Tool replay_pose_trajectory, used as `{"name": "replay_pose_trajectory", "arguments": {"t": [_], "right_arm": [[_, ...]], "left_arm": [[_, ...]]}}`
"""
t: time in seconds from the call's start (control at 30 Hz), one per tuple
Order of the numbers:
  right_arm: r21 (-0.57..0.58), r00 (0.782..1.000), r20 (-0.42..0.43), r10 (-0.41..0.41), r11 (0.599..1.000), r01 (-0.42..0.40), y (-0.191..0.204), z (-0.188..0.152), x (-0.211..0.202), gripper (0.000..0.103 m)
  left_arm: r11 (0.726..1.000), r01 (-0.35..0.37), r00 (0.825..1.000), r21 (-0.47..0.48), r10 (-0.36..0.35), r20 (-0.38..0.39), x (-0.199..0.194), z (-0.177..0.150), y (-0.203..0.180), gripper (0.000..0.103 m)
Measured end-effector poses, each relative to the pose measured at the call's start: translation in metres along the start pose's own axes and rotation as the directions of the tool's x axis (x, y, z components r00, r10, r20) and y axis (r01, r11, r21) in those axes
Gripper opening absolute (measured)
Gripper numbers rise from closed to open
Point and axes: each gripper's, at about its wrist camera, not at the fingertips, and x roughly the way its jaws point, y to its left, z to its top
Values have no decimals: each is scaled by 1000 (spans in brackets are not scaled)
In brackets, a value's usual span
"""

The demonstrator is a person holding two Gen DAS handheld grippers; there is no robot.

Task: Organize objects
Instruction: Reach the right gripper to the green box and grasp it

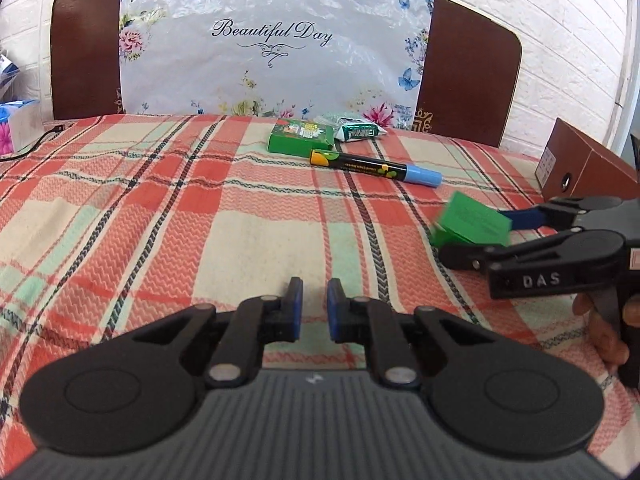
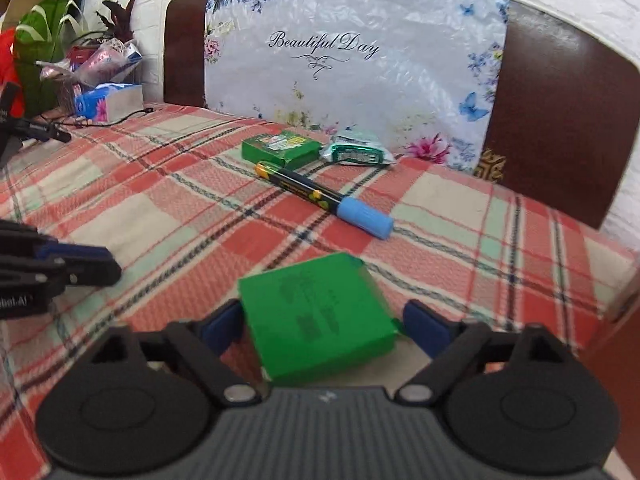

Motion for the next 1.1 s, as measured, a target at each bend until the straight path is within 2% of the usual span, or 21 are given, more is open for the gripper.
{"name": "replay_pose_trajectory", "arguments": {"t": [0.03,0.13,0.27,0.33,0.43,0.67,0.77,0.8,0.9,1.0,1.03,1.1], "right_arm": [[29,1000,-5,22,999,-22,1,0,-1,62],[73,1000,-17,10,997,-9,10,-8,-13,62],[99,1000,-11,11,995,-10,31,-41,-57,63],[83,1000,6,2,997,-3,44,-59,-78,65],[52,1000,26,5,999,-7,54,-70,-93,82],[94,1000,20,20,995,-22,47,-70,-89,87],[91,1000,23,15,996,-17,48,-72,-89,87],[89,1000,25,14,996,-16,49,-72,-90,87],[99,999,29,19,995,-22,48,-73,-89,87],[97,1000,25,16,995,-18,49,-72,-86,87],[94,1000,25,15,995,-18,50,-72,-85,87],[99,999,25,20,995,-22,49,-72,-85,87]], "left_arm": [[1000,0,1000,-2,0,0,0,0,0,16],[1000,-2,1000,2,2,2,0,-1,-1,16],[1000,-3,1000,5,3,2,0,0,-2,16],[1000,-10,1000,14,10,2,0,0,-3,16],[999,-18,1000,29,18,2,0,1,-5,16],[997,-49,999,57,49,-4,-3,2,-10,18],[998,-51,998,27,53,-47,-14,5,-10,27],[1000,-24,997,-9,23,-70,-21,6,-10,33],[990,102,986,-98,-114,-125,-39,12,-17,34],[983,172,970,-65,-181,-165,-43,19,-39,34],[977,201,954,-76,-213,-210,-37,19,-46,34],[956,263,912,-134,-291,-289,-23,15,-54,34]]}}
